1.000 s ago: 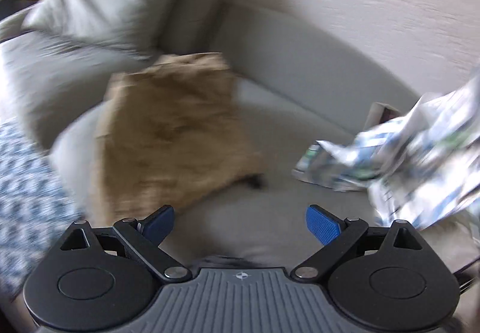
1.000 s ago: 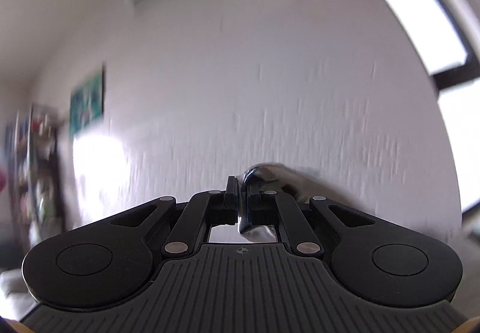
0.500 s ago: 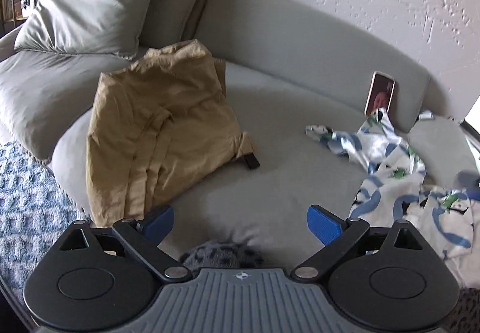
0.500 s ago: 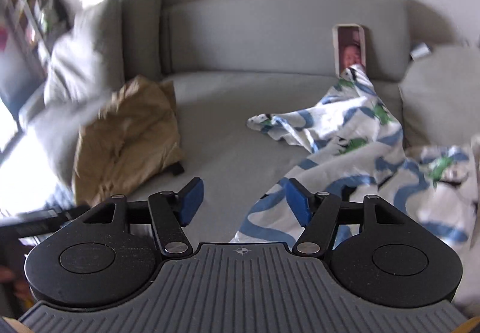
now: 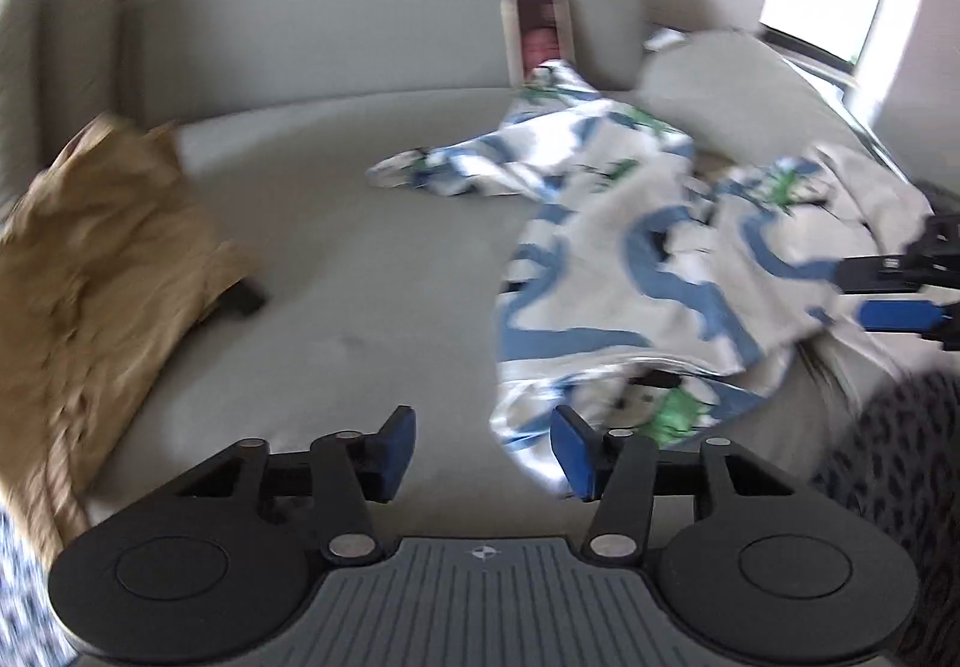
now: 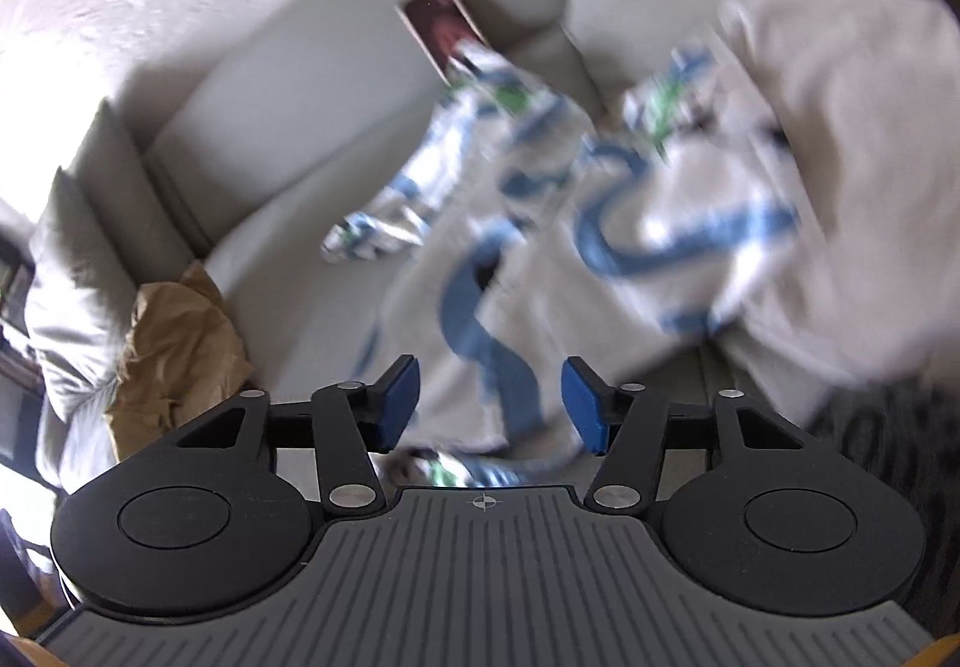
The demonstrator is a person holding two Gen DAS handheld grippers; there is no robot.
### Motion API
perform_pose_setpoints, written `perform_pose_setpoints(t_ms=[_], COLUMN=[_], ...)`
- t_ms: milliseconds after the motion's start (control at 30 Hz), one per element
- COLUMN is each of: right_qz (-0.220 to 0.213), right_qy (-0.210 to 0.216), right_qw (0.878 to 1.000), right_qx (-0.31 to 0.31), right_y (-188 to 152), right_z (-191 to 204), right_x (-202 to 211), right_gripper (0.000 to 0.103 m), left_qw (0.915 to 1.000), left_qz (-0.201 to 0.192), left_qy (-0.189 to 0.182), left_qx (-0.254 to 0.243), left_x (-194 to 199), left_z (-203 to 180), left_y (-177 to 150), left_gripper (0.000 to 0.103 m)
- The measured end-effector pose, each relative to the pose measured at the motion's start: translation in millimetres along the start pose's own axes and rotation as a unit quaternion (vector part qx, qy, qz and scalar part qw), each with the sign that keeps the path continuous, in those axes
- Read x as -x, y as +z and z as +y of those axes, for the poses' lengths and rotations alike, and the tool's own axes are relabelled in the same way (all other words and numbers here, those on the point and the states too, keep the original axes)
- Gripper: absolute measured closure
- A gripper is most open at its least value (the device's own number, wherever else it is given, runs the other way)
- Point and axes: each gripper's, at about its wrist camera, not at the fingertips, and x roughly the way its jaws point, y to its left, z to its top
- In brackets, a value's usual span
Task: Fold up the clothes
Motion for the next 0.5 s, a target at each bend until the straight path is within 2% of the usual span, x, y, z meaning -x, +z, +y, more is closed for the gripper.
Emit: perform_pose_setpoints(t_ms=[167, 300, 400, 433, 467, 500], right_qz=[0.015, 0.012, -0.019, -0.031, -0.043, -0.054], right_qy=[-0.002, 0.0, -0.012, -0.017, -0.022, -0.026], right_qw=[0.999, 0.996, 0.992, 0.99, 0.987, 0.985], right_qx=[-0.047, -0.089, -0.127, -0.14, -0.152, -0.163], right_y=[-2.6, -1.0, 0.5, 1.1, 1.8, 2.7], right_z=[-27.3, -47.1, -64.0, -69.7, -75.7, -82.0], right_x=[-10.9, -12.7, -9.6, -8.1, -7.4, -7.6], right_gripper=[0.049, 0.043, 0.036, 0.036, 0.036, 0.036], left_qw=[0.994, 0.979, 0.9681, 0.9651, 0.9644, 0.9669], left_qz=[-0.03, -0.037, -0.039, -0.03, -0.017, 0.0], left_qy=[0.01, 0.035, 0.031, 0.029, 0.028, 0.028], left_qx=[-0.105, -0.198, -0.245, -0.259, -0.263, -0.253], left_x=[-18.3, -38.2, -53.4, -60.8, -68.2, -75.5], left_z=[-39.5, -73.0, -88.6, -92.0, -93.5, -91.9], left_y=[4.9, 10.6, 10.7, 10.3, 10.4, 11.3], left_gripper=[0.04, 0.029, 0.028, 0.042, 0.075, 0.088])
